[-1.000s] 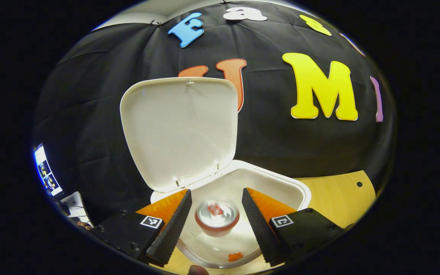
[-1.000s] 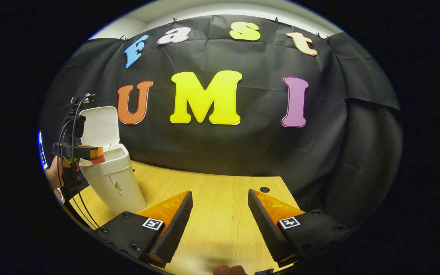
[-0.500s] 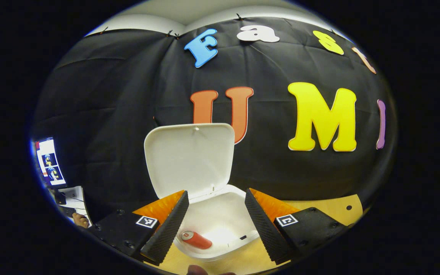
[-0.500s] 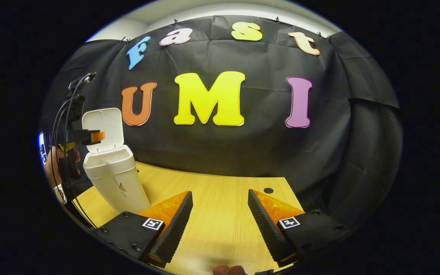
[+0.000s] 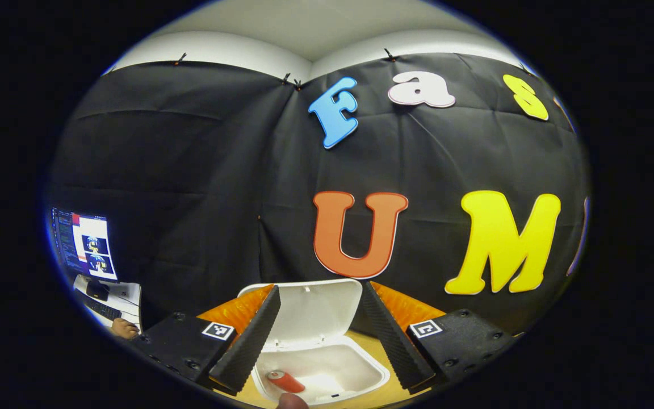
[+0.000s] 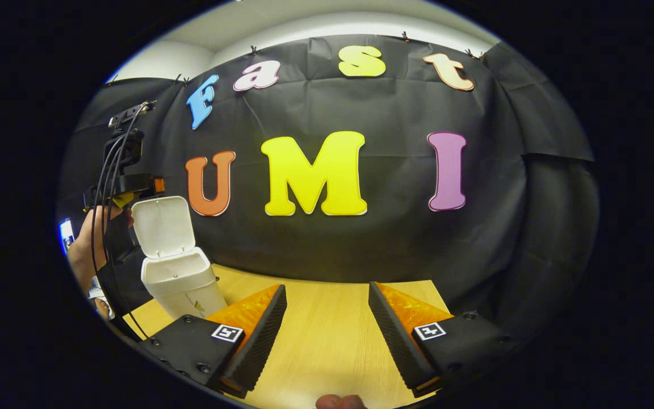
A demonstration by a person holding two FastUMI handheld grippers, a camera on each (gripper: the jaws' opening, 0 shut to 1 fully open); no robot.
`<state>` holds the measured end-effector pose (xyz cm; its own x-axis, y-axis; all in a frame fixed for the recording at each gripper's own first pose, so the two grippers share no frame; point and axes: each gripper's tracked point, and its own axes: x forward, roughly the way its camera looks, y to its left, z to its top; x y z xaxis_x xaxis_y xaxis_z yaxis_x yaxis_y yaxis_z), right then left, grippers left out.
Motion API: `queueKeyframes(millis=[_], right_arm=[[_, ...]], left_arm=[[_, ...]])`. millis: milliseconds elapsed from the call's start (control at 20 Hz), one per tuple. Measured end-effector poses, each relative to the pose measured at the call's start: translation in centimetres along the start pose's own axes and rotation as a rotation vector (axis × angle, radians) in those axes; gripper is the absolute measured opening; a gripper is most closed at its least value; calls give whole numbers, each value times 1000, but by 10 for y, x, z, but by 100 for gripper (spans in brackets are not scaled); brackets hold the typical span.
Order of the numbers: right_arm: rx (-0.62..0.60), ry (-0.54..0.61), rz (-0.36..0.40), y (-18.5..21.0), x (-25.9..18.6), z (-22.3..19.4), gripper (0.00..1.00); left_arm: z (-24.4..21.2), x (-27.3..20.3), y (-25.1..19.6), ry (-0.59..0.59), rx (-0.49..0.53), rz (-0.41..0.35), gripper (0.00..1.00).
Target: Press the lid of the desktop garbage bin to open it, pick up the crumpled paper on the desktop and throw it into the bin, then pick up the pop can on the desktop and drop it into the bin, and finally close the garbage bin lid.
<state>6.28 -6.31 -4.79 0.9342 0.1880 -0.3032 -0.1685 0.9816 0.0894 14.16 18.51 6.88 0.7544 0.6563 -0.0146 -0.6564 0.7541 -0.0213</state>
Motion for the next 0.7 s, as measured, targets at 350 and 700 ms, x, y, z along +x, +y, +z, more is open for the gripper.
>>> queueKeyframes(millis=[350, 700], right_arm=[[57, -14, 59, 15, 11, 48, 93], [44, 19, 26, 8, 14, 34, 93]], left_arm=[[17, 70, 25, 48, 54, 140, 96], [-15, 107, 34, 129, 74, 191, 95]])
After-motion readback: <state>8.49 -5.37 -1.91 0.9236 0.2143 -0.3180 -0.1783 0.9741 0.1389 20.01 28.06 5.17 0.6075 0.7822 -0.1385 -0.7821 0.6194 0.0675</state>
